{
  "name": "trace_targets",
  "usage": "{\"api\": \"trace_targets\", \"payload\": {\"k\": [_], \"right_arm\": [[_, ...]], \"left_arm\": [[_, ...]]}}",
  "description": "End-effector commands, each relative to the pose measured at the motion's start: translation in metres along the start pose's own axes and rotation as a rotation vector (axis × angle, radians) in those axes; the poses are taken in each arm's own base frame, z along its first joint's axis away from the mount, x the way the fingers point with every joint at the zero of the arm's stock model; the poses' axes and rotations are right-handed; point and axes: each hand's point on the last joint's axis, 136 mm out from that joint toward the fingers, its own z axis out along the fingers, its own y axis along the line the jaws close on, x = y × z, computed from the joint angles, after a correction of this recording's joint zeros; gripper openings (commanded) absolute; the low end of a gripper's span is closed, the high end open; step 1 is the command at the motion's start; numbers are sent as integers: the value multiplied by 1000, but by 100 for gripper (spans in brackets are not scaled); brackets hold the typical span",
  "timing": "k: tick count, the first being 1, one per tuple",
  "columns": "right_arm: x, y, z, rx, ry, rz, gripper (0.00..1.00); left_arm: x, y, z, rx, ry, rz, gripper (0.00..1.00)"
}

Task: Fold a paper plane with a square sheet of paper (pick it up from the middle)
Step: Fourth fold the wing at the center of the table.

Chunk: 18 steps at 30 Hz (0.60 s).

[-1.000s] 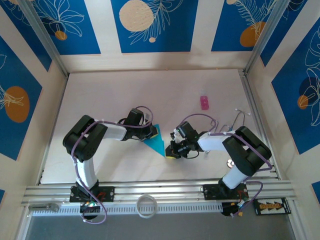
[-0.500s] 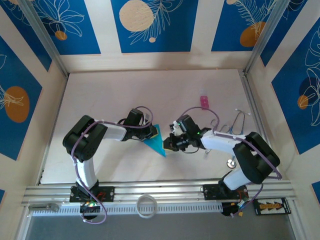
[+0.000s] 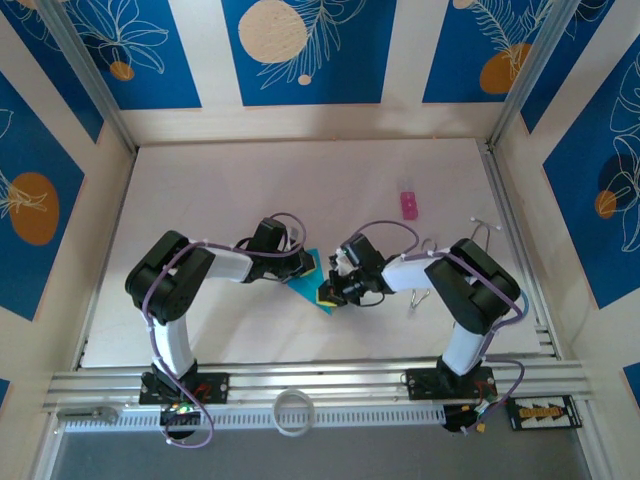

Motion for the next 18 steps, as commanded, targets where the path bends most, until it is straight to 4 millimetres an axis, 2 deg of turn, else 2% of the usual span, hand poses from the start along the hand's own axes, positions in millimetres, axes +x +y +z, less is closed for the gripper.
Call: {"api": "trace_targets", "payload": {"k": [1,18], "right_arm": [[29,-29,2,69,55,49,3],[69,-61,-15,157,55,25,2]], "left_arm": [[12,41,-1,-132,6,-59,3],[9,43,-3,-134,-5,-66,2]]}}
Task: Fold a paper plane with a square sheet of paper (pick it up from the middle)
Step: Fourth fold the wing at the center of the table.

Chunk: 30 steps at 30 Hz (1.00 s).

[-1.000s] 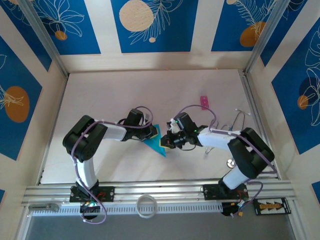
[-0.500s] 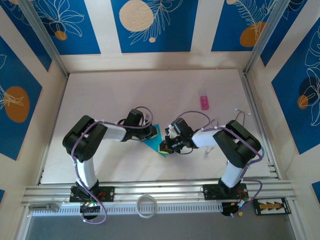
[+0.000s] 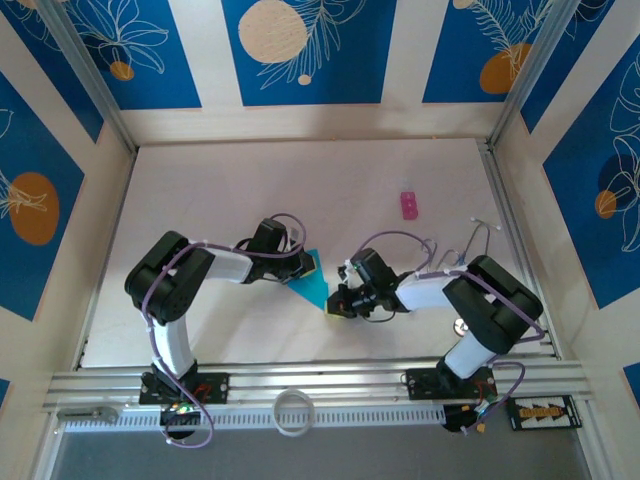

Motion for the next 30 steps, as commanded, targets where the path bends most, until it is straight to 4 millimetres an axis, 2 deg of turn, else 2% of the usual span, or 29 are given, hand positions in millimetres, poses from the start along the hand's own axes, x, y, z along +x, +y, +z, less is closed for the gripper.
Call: {"api": "trace_targets", "payload": {"k": [1,4,8,10,13,16,20,30], "right_arm": [[42,-38,-3,122,114,86,2],[32,-15,-12,67,75,59,2],[5,27,-32,-25,-36,-17,2],[-8,39,-36,-45,-73,-45,2],[-26,38,-32,-21,-88,-21,3],[-36,45,-24,-29,-66,-8,3],[-41,48,-12,-33,-54,4,3],[-43,30,-1,35,-50,56,2]], "left_arm": [[7,41,-3,-131,-5,-63,2],[7,41,-3,-132,-4,-59,2],[7,39,-4,-130,-5,-56,2],[7,38,-5,-129,-6,-49,2],[7,38,-7,-133,-14,-46,2],[7,38,-7,-130,-13,-44,2],[9,40,-7,-123,-15,-57,2],[12,44,-7,-127,-13,-63,2]]}}
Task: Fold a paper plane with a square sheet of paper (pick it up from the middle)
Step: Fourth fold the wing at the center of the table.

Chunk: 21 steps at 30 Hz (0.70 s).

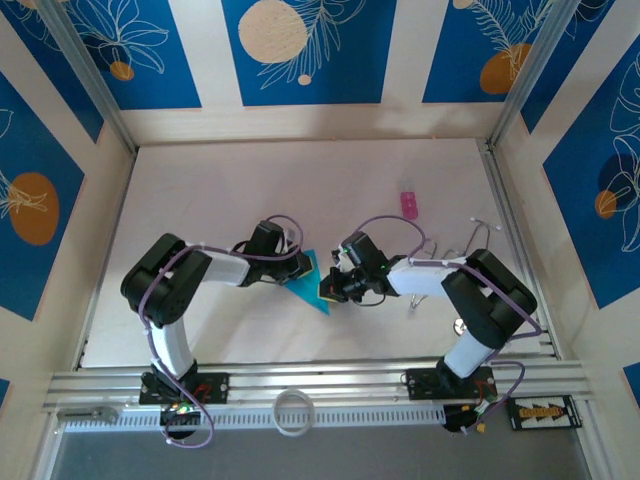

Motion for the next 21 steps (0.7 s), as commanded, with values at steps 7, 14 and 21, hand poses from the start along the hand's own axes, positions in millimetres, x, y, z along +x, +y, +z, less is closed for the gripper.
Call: {"api": "trace_targets", "payload": {"k": [7,14,21], "right_arm": [[-4,8,-4,-24,-22,15,2],[-8,15,-2,-69,-19,24,2],[-10,5,9,-43,-13,48,2]], "left_arm": [[12,39,1,-118,23,-66,2],[10,37,0,-125,25,-52,2],[11,37,0,-127,26,-52,2]]}}
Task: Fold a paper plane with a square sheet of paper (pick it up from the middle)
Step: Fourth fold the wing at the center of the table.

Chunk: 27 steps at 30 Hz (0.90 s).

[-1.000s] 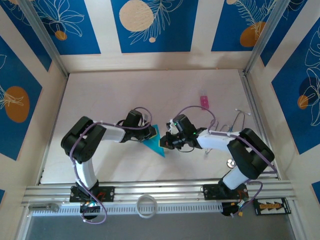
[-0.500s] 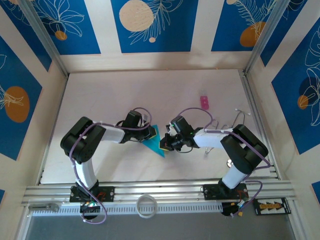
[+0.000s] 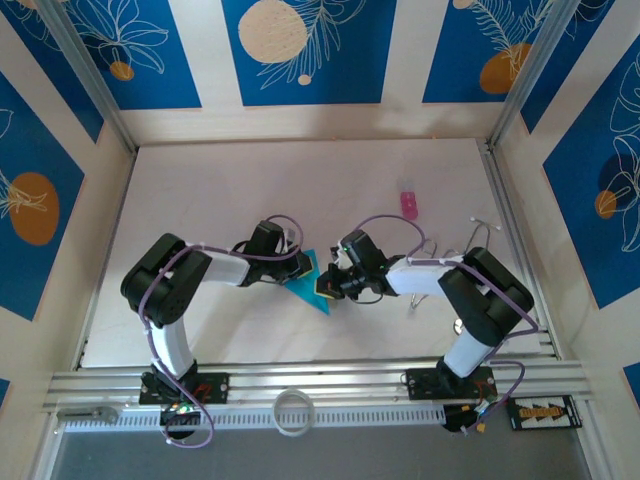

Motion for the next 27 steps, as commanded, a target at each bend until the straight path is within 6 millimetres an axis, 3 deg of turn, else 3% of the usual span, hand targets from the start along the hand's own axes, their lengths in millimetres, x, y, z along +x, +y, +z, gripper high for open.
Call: {"api": "trace_targets", "payload": {"k": [1,9,13,18,27], "right_arm": [[-1,-5,6,3,12,27,2],[23,-48,15,123,69,65,2],[34,-67,14,185,82,91,1],[33,-68,12,198,81,87,1],[30,-65,15,189,80,89,0]], "left_arm": [[10,37,0,-127,26,-53,3],[6,27,0,-103,23,-28,3],[-3,5,-7,-53,2,19,7],[-6,-25,-23,22,-14,84,13],[34,-21,-24,46,122,61,3]]}}
